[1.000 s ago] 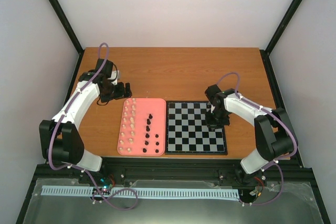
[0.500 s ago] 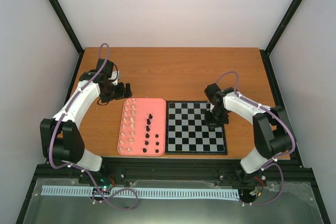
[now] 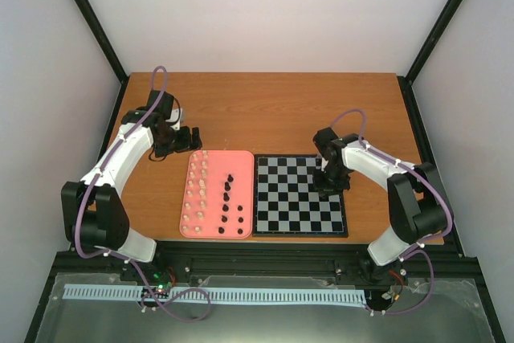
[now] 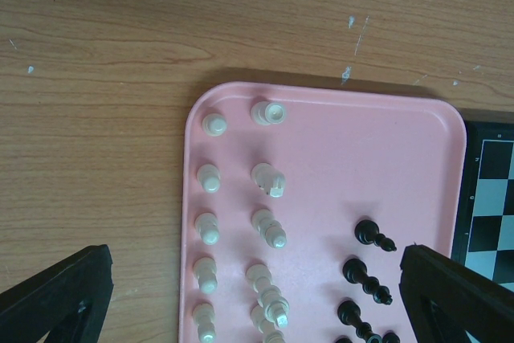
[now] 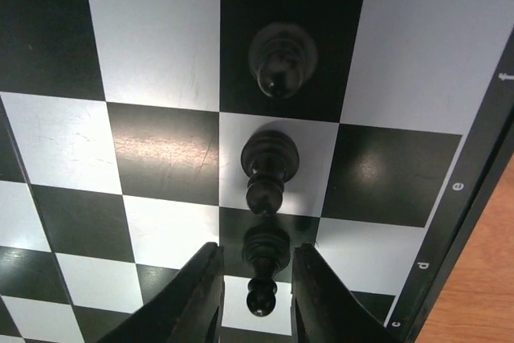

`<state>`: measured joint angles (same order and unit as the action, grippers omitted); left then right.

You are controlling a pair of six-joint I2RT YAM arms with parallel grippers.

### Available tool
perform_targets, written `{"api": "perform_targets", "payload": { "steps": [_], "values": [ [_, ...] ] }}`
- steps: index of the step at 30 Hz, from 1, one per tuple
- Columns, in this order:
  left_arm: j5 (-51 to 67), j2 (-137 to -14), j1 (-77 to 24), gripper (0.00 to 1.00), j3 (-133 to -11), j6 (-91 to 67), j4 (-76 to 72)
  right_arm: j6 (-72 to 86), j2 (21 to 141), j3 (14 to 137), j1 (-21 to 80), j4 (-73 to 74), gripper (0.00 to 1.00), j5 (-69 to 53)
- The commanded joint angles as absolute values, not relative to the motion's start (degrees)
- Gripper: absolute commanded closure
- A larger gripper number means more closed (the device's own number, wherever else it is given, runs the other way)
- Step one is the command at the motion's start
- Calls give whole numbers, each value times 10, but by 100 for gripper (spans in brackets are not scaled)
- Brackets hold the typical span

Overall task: Set up the chess pieces on the board
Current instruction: Place the chess piece on the chessboard, then pick up the chess piece from the storage box.

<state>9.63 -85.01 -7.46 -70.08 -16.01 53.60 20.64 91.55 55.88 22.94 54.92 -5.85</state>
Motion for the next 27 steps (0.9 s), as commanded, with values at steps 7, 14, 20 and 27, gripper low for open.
{"api": "perform_targets", "payload": {
  "steps": [7, 14, 20, 27],
  "values": [
    [97, -850, -76, 0, -709, -164, 532, 214, 841, 602, 230, 598, 62, -66],
    [99, -852, -76, 0, -712, -165, 532, 220, 871, 724, 332, 658, 50, -51],
    [89, -850, -76, 0, -715, -162, 540, 212, 1010, 835, 440, 629, 47, -73],
    [107, -844, -76, 0, -709, -168, 530, 183, 1128, 934, 528, 614, 47, -103]
  ]
}}
